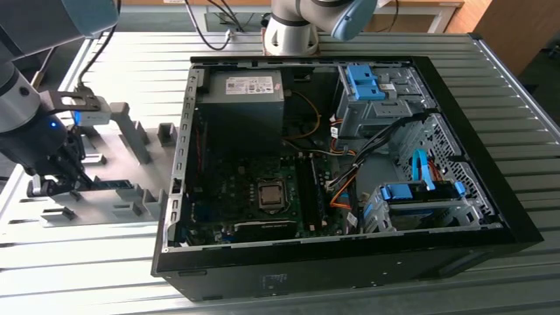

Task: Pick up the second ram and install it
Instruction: 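Pick up the second ram and move it above second insertion slot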

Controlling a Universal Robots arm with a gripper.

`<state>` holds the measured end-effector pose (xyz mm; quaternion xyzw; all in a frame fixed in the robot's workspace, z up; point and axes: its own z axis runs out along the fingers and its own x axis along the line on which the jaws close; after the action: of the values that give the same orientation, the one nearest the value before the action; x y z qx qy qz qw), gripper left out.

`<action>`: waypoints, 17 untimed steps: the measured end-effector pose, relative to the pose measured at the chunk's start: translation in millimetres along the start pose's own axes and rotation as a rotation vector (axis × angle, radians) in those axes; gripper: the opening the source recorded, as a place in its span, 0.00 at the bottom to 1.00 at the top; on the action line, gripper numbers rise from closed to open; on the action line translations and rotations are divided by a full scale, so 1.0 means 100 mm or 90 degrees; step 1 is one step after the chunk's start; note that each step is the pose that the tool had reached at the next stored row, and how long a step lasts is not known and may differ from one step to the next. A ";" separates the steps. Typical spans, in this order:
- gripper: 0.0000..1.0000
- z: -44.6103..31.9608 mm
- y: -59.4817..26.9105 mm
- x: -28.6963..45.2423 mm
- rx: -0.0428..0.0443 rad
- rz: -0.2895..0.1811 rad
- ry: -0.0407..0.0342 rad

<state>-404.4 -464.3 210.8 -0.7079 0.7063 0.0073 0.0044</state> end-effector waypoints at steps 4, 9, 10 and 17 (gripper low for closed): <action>0.14 -0.012 0.000 0.000 -0.0001 0.000 0.0000; 0.14 -0.027 0.000 0.000 -0.0001 0.000 0.0001; 0.14 -0.029 0.000 -0.001 0.0000 0.000 0.0000; 0.14 -0.051 0.000 -0.001 0.0000 0.000 0.0000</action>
<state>-404.4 -464.3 215.9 -0.7078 0.7063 0.0073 0.0043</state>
